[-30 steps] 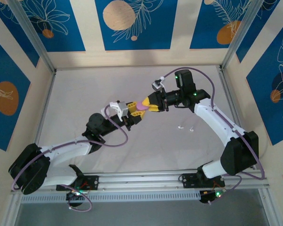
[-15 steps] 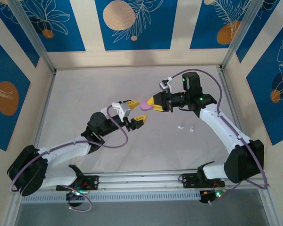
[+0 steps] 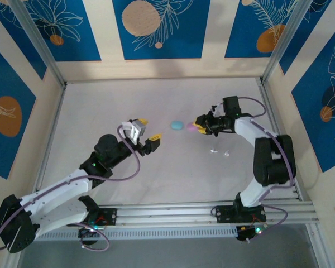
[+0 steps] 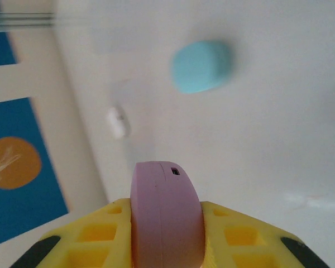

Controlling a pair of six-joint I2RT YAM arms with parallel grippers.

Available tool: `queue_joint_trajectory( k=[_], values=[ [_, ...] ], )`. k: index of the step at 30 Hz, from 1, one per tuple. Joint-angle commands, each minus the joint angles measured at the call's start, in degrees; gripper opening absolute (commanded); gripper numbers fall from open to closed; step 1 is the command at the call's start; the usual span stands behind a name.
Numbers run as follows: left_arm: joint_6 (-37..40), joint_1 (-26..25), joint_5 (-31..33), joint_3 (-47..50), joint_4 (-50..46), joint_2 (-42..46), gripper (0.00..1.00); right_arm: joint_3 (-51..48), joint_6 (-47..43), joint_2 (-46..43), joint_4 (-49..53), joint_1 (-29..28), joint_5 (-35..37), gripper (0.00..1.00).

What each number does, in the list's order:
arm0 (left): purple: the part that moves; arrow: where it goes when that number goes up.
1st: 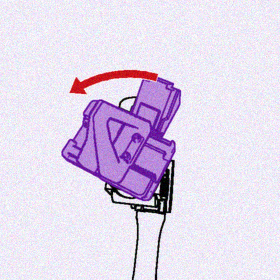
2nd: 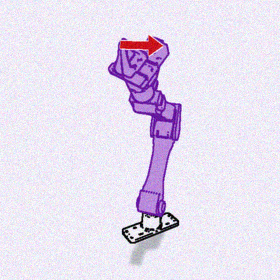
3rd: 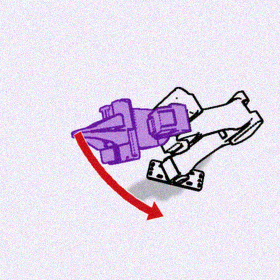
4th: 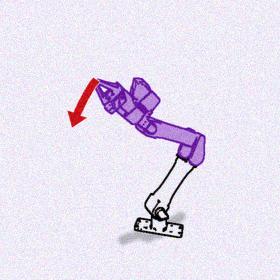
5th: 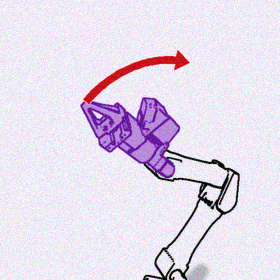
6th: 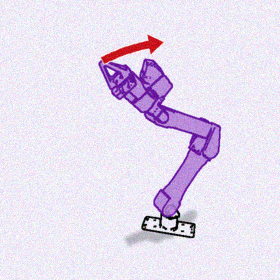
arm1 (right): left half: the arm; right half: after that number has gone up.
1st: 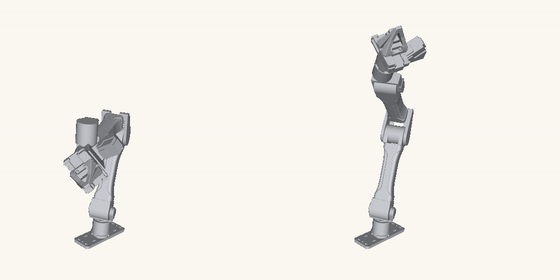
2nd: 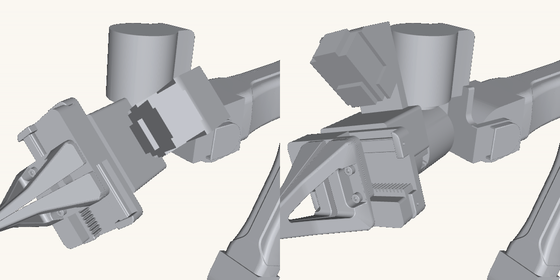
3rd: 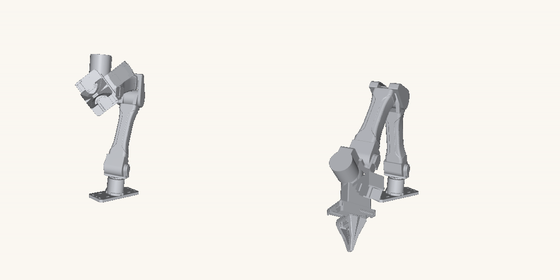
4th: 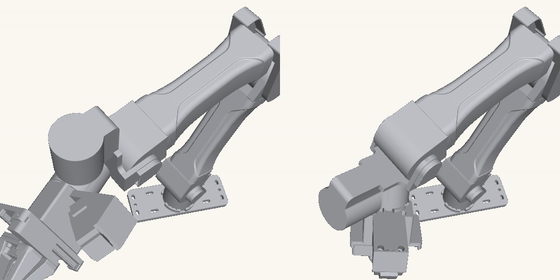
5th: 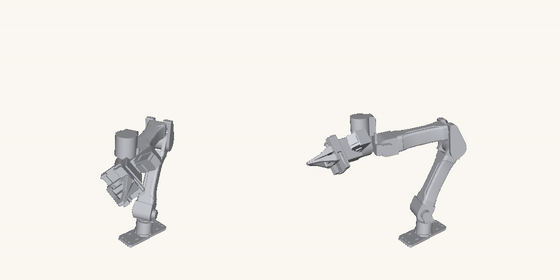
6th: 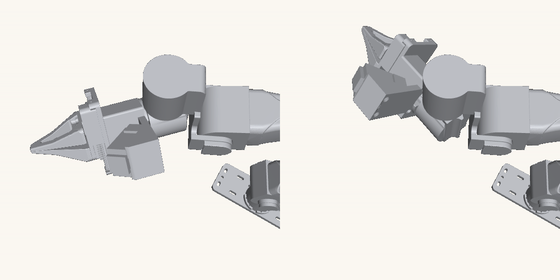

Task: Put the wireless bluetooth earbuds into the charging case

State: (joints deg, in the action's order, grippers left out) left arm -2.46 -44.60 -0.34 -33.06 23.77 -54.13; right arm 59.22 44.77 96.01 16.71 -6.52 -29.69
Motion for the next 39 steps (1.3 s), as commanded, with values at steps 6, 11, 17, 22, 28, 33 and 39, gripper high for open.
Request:
queue_joint_trajectory(
  k=[6,11,17,22,28,33,39],
  values=[
    [-3.94,1.04,14.12,-5.00,-19.90,0.31,0.76,8.43,-7.71,11.85,3.59,-0.15,3.62,0.18],
    [-6.41,2.76,15.17,-7.79,-26.66,-2.20,0.77,13.42,-8.43,17.73,5.75,-0.42,4.57,0.18],
    [-8.31,5.23,13.67,-9.35,-30.26,-3.74,0.78,15.94,-9.47,21.06,7.42,-1.12,6.65,0.26],
    [-11.84,9.11,11.02,-12.21,-35.07,-7.47,0.81,15.60,-11.09,19.39,10.14,-1.21,10.16,0.41],
    [-16.41,13.01,8.51,-16.75,-38.44,-14.34,0.81,16.32,-14.04,16.20,14.23,-1.29,13.79,0.53],
    [-20.41,15.96,10.31,-21.54,-43.97,-21.40,0.81,16.30,-16.52,11.42,18.28,-1.26,18.82,0.55],
    [-26.40,20.63,14.88,-27.33,-50.96,-31.61,0.77,12.96,-18.20,0.89,20.54,-2.26,20.43,0.55]
  ],
)
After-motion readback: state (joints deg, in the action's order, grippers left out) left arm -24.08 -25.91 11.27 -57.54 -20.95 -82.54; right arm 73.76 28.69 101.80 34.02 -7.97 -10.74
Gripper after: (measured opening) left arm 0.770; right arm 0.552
